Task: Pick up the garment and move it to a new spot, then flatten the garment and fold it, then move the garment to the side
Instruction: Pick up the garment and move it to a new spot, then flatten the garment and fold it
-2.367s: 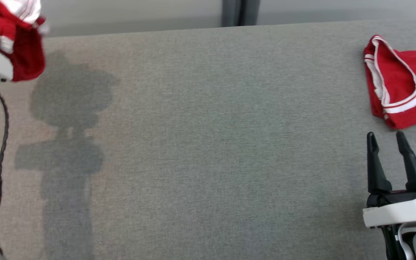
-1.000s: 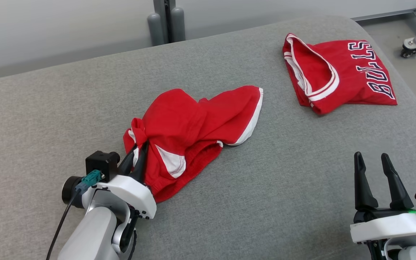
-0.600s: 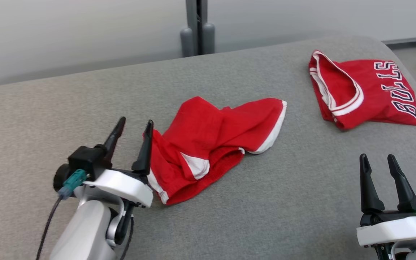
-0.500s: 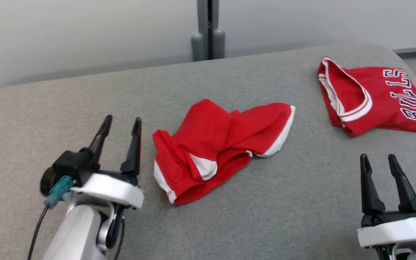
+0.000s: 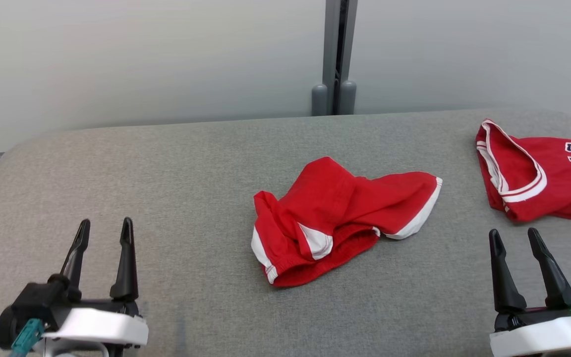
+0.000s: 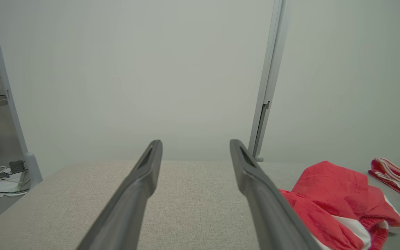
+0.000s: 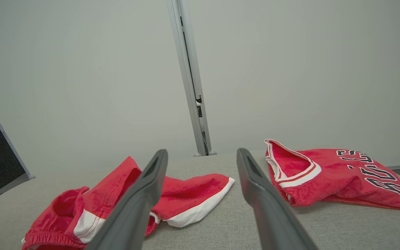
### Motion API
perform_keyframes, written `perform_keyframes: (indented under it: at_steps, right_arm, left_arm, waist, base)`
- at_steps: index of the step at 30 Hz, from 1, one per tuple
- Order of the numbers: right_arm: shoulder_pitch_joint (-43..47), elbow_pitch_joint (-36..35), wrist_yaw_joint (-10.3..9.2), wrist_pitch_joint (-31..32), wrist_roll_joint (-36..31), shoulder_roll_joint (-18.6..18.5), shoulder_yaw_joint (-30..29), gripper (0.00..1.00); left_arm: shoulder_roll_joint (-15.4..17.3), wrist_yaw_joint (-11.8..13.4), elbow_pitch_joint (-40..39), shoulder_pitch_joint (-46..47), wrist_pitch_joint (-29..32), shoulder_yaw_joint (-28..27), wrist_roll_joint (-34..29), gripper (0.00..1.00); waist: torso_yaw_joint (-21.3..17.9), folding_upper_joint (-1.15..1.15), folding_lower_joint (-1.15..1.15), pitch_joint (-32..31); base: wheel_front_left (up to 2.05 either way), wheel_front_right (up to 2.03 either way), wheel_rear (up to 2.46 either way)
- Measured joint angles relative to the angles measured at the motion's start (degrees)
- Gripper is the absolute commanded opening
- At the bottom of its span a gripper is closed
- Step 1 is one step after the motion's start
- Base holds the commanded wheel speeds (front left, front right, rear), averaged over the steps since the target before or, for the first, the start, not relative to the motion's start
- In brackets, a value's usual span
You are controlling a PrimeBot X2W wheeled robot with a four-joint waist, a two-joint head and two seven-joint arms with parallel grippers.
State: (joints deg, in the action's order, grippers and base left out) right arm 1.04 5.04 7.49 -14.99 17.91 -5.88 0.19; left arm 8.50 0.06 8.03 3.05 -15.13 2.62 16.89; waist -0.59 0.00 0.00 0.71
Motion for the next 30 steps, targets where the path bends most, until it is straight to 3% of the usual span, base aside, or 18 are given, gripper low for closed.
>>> perform_keyframes:
  at_steps: [12,16,30]
  right_arm:
    - [2.5,0.3,0.00,0.0,0.0,-0.3,0.2,1.00]
    - [2.7,0.7,0.00,0.0,0.1,-0.2,0.4,1.00]
    - [3.1,1.5,0.00,0.0,0.2,-0.1,0.5,1.00]
  left_arm:
    - [-3.5,-1.8,-0.3,-5.4,0.0,-3.2,-2.6,1.00]
    - [-3.7,-3.2,-0.2,-6.2,0.0,-3.5,-4.1,1.00]
    - [-4.8,-4.1,-0.1,-6.8,0.0,-4.7,-5.7,1.00]
  waist:
    - [2.7,0.00,0.00,-1.2]
    - [2.8,0.00,0.00,-1.3]
    - [2.5,0.00,0.00,-1.5]
  base:
    - [0.00,0.00,0.00]
    - [0.00,0.00,0.00]
    - [0.00,0.00,0.00]
